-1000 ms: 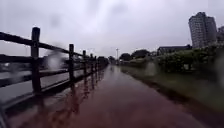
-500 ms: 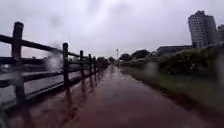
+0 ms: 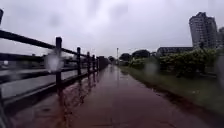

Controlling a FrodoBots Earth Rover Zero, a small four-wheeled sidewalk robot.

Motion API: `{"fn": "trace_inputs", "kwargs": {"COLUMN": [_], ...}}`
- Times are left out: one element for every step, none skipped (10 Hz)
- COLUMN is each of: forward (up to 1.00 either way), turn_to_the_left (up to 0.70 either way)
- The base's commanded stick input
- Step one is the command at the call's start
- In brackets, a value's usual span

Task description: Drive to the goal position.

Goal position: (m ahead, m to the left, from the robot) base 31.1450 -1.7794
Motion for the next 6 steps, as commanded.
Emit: {"fn": "trace_inputs", "kwargs": {"forward": [1.00, 1.00, 1.00, 1.00, 1.00, 1.00], "turn_to_the_left": [0.01, 0.01, 0.01, 0.01, 0.01, 0.01]}}
